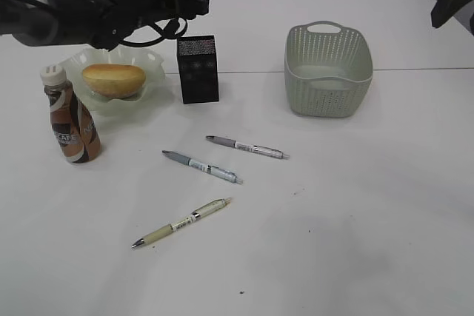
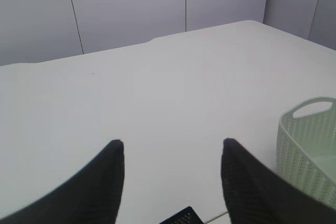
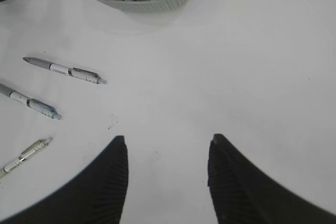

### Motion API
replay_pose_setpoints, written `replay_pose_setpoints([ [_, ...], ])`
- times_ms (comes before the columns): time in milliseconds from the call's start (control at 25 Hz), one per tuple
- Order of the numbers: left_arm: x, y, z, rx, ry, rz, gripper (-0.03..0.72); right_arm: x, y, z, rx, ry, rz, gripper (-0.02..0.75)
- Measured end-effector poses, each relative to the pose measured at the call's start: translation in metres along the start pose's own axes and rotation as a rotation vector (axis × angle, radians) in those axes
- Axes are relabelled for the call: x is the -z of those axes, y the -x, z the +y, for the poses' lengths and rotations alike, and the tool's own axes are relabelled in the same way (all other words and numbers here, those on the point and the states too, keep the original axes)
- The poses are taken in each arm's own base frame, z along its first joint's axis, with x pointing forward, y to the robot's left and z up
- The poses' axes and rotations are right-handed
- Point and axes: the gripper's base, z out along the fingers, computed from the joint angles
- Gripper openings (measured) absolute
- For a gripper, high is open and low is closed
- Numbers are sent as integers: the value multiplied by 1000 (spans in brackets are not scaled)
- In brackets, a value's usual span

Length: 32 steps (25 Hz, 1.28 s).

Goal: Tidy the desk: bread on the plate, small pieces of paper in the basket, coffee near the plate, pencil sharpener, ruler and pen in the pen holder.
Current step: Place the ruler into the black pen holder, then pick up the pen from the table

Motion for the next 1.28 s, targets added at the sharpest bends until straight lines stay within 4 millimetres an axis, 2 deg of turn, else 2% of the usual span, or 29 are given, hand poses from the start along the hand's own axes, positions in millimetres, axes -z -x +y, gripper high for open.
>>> replay_pose_setpoints([
  [280, 15, 30, 3, -2, 52, 65, 439, 0, 0, 0, 0, 0, 2, 368],
  [600, 56, 88, 7, 25, 156, 199, 439, 0, 0, 0, 0, 0, 2, 368],
  [760, 77, 107, -2, -13, 178, 286, 439, 0, 0, 0, 0, 0, 2, 368],
  [1000, 95, 110, -24, -105, 159, 450, 438, 0, 0, 0, 0, 0, 2, 367],
  [1280, 106, 91, -41, -172, -3, 702, 437, 0, 0, 0, 0, 0, 2, 367],
])
